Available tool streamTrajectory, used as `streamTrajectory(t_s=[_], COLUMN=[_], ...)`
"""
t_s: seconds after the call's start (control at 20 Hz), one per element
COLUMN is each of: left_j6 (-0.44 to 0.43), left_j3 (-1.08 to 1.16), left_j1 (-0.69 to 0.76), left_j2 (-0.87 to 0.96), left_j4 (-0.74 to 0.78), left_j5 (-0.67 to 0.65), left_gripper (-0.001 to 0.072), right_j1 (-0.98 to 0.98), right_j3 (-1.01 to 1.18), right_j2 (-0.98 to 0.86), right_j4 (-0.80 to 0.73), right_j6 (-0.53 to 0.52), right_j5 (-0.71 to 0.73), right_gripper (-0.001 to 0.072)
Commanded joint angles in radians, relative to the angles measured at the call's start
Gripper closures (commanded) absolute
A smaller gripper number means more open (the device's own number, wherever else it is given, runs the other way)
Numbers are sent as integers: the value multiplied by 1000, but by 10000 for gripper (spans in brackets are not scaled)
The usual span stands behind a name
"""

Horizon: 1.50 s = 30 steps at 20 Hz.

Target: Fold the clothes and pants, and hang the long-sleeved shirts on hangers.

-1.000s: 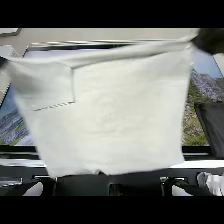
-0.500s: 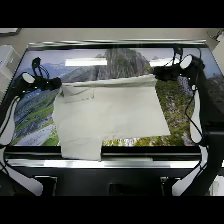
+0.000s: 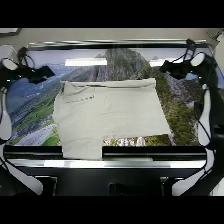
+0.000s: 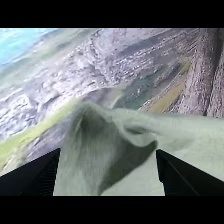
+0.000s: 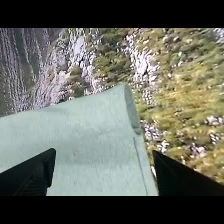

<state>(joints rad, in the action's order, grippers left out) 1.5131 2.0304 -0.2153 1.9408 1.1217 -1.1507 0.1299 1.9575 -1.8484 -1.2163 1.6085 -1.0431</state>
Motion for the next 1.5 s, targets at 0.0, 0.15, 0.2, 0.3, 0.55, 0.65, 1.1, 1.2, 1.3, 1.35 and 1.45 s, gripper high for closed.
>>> streamTrajectory(t_s=[0.0, 0.15, 0.2, 0.3, 0.55, 0.65, 1.1, 1.2, 1.3, 1.35, 1.45], left_j6=[69, 40, 14, -15, -138, -149, -135, -134, -134, -134, -134], left_j3=[-40, -354, -517, -848, -1492, -1630, -1765, -1766, -1766, -1766, -1766], left_j1=[-102, -173, -194, -234, -303, -302, -302, -301, -301, -301, -300], left_j2=[-164, -372, -465, -656, -978, -1026, -1051, -1050, -1050, -1050, -1050], left_j4=[4, 4, 3, -19, -275, -317, -345, -385, -437, -456, -475], left_j5=[-250, -344, -327, -253, -138, -138, -63, -12, 23, 37, 43], left_gripper=[-5, -2, -2, -2, -2, -2, -2, -2, -1, -2, -1], right_j1=[89, 171, 195, 248, 271, 271, 271, 271, 271, 271, 271], right_j3=[0, 0, -2, -8, -7, -7, -7, -7, -7, -7, -7], right_j2=[140, 209, 220, 238, 245, 245, 259, 264, 267, 267, 267], right_j4=[0, 42, 94, 258, 366, 415, 422, 423, 423, 423, 423], right_j6=[-27, -156, -195, -211, -229, -225, -190, -188, -188, -187, -187], right_j5=[-174, -393, -446, -466, -537, -566, -609, -609, -609, -610, -609], right_gripper=[49, 59, 131, 183, 183, 184, 185, 185, 185, 185, 185])
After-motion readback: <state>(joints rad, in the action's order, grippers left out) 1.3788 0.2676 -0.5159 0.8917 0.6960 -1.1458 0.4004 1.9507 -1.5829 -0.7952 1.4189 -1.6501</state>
